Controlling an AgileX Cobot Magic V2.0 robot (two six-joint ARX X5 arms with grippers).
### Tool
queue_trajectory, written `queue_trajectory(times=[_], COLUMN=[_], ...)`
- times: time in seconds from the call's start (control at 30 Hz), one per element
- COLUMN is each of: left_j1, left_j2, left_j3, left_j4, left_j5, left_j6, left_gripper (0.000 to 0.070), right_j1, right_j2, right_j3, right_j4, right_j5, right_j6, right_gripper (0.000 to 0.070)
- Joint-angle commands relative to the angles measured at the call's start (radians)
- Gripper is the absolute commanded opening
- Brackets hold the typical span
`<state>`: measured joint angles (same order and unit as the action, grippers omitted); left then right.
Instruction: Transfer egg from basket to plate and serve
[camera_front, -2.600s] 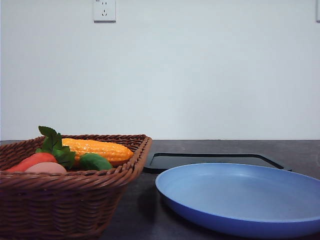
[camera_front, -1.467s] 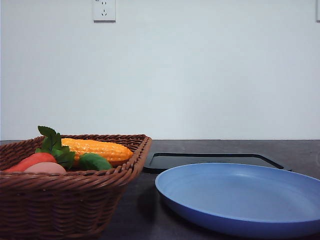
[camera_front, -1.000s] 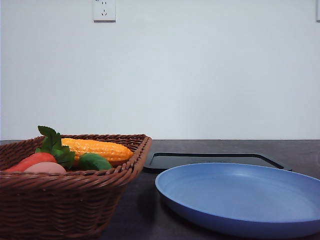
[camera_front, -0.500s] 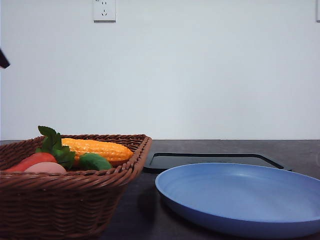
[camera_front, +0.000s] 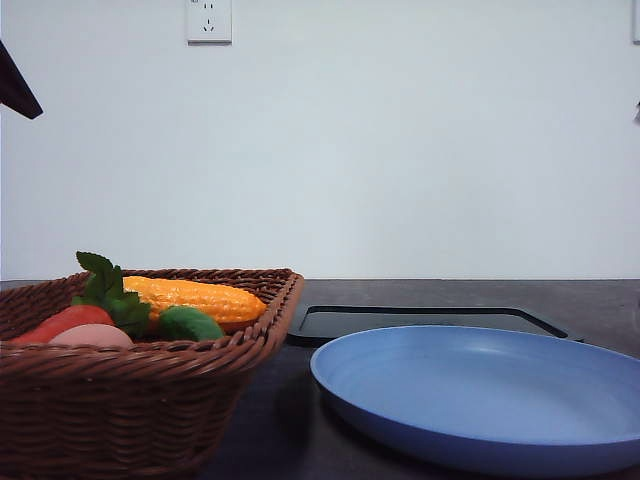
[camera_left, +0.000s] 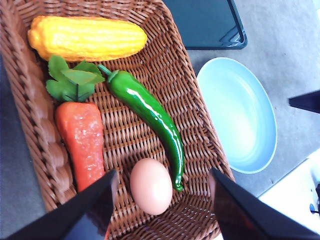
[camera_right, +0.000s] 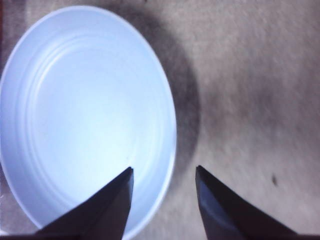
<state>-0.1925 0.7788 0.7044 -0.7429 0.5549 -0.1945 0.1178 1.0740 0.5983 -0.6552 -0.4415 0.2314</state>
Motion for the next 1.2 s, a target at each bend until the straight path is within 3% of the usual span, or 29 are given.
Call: queue_trajectory(times=[0.0,0.33,0.47,0.7,0.97,1.17], left_j1=[-0.006,-0.012,-0.012,-0.012,-0.019,-0.099], left_j2=[0.006,0.006,0.006,0.006,0.006,0.007], left_j3=[0.013,0.013,0.013,0.013,0.013,0.014], left_j4=[0.009,0.005,0.006,0.007,0.027,0.031], left_j5=[0.006,0.006,0.006,0.006,0.006,0.006], left_j6=[-0.001,-0.001,-0.001,-0.005,-0.086,-0.134], left_gripper=[0.0376,0.0376,0.0376,0.0376,0.0424,0.0451], right_j1=[0.018,0.053,0.053,0.053,0.049,0.036], right_j2=[0.041,0.231,0.273,0.278,0.204,0.066], right_j3=[0.003,0.003,0.003,0.003,0.003,0.004], right_j4=[0.026,0.142,0.161,0.169,0.131,0.082], right_j5=[-0.004,-0.004,-0.004,-0.005,-0.022,-0.021], right_j6=[-0.014,-0.004,-0.004,-0.004,-0.003,-0.002], right_gripper=[0.0259,0.0254,0.0185,0.0000,0.0000,0.0000])
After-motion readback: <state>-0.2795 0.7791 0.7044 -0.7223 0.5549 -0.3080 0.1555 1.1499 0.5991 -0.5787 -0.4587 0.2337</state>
